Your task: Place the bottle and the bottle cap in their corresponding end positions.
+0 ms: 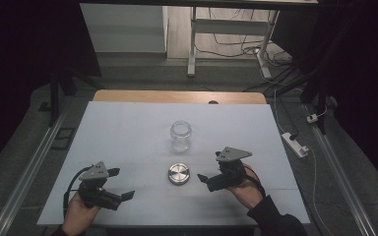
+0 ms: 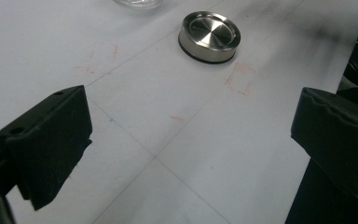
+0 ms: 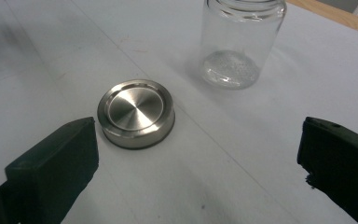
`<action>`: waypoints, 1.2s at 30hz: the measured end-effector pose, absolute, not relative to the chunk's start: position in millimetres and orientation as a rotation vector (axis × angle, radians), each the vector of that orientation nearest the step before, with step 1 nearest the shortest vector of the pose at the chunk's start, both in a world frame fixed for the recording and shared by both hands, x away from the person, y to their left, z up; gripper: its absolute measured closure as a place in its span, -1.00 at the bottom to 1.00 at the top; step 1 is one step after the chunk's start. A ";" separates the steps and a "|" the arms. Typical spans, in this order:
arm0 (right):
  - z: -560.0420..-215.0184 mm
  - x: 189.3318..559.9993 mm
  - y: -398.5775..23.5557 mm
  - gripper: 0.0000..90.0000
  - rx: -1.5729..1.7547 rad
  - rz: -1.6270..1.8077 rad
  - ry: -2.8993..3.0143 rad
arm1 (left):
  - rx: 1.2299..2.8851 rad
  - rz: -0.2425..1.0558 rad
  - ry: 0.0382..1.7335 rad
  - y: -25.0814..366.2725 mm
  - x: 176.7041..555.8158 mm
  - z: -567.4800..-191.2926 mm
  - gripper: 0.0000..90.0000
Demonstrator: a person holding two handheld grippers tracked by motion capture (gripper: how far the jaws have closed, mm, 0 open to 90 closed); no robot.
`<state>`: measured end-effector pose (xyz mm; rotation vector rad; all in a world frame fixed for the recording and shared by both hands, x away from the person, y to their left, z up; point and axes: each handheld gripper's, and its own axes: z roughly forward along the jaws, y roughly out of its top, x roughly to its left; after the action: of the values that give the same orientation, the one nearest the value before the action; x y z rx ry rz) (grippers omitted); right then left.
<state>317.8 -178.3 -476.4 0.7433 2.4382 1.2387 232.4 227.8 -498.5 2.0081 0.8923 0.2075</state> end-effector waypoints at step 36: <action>-486.6 265.8 -287.7 -1.00 1.030 1.137 2.248 | 1.910 0.262 1.072 285.5 189.7 -512.0 -1.00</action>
<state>265.8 -287.7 -486.6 1.0299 2.2483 1.1368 189.7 285.5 -512.0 1.9098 1.0723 0.2621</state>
